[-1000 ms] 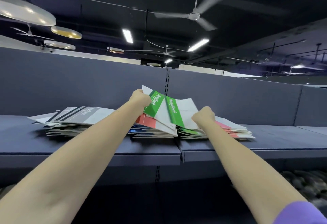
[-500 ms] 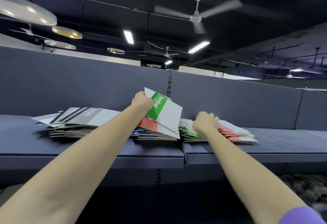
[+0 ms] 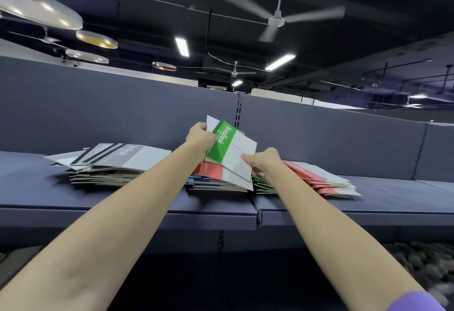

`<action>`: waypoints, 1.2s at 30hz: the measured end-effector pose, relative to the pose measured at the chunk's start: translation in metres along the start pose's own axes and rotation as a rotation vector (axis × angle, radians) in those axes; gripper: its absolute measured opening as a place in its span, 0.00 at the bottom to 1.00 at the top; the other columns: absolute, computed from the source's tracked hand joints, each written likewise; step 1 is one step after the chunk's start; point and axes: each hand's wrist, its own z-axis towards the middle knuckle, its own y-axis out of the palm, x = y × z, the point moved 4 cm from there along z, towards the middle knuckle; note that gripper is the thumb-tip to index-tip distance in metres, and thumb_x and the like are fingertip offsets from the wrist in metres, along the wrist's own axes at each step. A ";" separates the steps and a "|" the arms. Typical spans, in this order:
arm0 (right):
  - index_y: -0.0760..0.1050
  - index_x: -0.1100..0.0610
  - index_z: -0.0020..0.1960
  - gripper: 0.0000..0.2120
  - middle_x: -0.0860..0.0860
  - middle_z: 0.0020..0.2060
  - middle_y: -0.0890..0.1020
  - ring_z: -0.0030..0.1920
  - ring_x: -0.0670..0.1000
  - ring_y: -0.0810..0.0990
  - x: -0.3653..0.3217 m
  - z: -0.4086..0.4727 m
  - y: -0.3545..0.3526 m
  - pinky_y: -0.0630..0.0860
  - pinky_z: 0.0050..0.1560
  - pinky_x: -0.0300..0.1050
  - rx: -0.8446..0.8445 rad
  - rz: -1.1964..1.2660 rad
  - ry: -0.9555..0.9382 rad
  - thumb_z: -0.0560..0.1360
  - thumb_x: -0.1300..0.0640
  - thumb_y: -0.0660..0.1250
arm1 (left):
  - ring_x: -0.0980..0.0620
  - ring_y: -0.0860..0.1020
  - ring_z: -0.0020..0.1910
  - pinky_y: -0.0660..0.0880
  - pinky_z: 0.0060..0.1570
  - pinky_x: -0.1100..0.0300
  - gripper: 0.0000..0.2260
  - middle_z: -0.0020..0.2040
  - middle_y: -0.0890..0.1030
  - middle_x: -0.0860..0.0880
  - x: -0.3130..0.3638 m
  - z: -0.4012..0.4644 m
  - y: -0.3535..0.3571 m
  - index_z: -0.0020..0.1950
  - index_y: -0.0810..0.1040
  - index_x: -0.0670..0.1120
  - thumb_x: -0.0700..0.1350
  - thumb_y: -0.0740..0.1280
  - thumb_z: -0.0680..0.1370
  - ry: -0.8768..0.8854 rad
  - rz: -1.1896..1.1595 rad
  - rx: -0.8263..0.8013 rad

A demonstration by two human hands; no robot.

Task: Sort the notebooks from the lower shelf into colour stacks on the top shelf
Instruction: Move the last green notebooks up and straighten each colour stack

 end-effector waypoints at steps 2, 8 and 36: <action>0.76 0.66 0.51 0.21 0.58 0.44 0.84 0.41 0.56 0.83 0.005 0.008 -0.003 0.78 0.35 0.45 -0.015 0.082 0.022 0.64 0.61 0.82 | 0.42 0.80 0.54 0.79 0.57 0.45 0.17 0.54 0.79 0.46 0.000 -0.001 -0.002 0.67 0.72 0.47 0.36 0.64 0.79 -0.005 -0.007 0.003; 0.71 0.58 0.43 0.04 0.56 0.43 0.77 0.47 0.57 0.76 0.010 0.015 -0.040 0.74 0.44 0.43 0.178 -0.243 0.000 0.76 0.61 0.66 | 0.41 0.77 0.60 0.76 0.61 0.49 0.17 0.58 0.77 0.46 -0.002 -0.006 -0.005 0.65 0.73 0.48 0.35 0.62 0.78 0.016 0.105 0.028; 0.75 0.64 0.52 0.21 0.58 0.47 0.83 0.44 0.57 0.82 -0.005 -0.005 -0.011 0.78 0.36 0.49 -0.016 -0.064 -0.015 0.66 0.58 0.81 | 0.45 0.74 0.54 0.71 0.49 0.56 0.20 0.64 0.76 0.46 -0.009 0.000 -0.002 0.73 0.69 0.47 0.41 0.61 0.81 0.062 0.175 0.093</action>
